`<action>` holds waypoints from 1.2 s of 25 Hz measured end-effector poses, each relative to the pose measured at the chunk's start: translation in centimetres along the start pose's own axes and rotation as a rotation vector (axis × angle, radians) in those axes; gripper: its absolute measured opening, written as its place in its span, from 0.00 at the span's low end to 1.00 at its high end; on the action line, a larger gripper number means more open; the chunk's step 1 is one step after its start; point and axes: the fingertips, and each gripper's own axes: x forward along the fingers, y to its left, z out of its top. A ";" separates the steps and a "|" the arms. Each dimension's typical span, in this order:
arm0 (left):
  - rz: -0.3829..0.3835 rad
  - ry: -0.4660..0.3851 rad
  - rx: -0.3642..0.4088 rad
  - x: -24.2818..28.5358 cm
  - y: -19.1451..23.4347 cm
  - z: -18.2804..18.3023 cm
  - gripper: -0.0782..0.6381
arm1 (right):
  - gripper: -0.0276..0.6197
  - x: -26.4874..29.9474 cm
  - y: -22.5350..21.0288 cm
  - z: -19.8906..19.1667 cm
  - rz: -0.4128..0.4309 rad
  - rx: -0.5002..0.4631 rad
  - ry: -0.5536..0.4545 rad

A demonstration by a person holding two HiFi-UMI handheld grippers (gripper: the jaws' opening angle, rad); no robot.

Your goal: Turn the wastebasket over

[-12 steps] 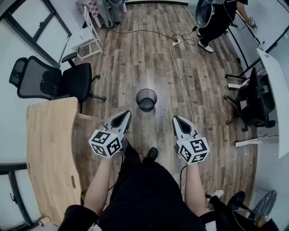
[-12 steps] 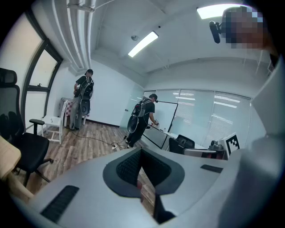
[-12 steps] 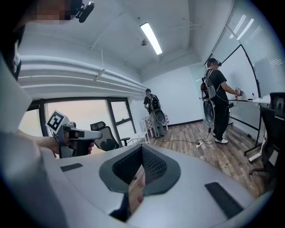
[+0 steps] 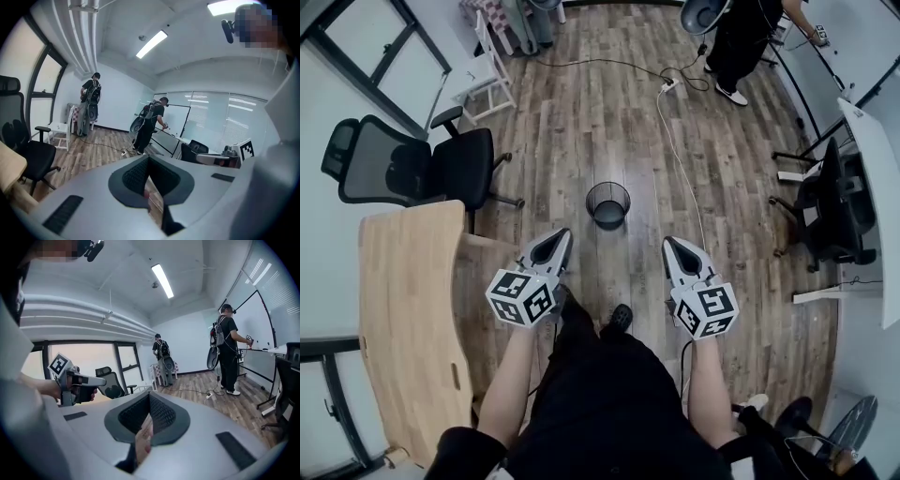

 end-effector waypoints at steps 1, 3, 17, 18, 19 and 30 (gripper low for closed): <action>0.004 0.003 -0.003 -0.1 0.1 0.0 0.13 | 0.09 -0.1 0.1 0.3 0.003 0.001 -0.021; 0.010 0.008 -0.003 -0.3 0.3 -0.1 0.13 | 0.09 -0.2 0.3 0.8 0.007 0.009 -0.049; 0.021 0.041 -0.046 1.7 2.3 -1.7 0.13 | 0.09 1.1 -0.8 -0.1 -0.033 0.026 -0.040; 0.017 0.040 -0.053 2.0 2.8 -1.6 0.13 | 0.09 1.5 -0.9 0.0 -0.038 0.027 -0.040; 0.011 0.038 -0.064 2.5 3.2 -1.5 0.13 | 0.09 1.9 -1.1 0.2 -0.044 0.027 -0.039; -0.021 0.041 -0.107 9.2 8.7 2.3 0.13 | 0.09 9.3 -4.8 3.2 -0.099 0.017 0.014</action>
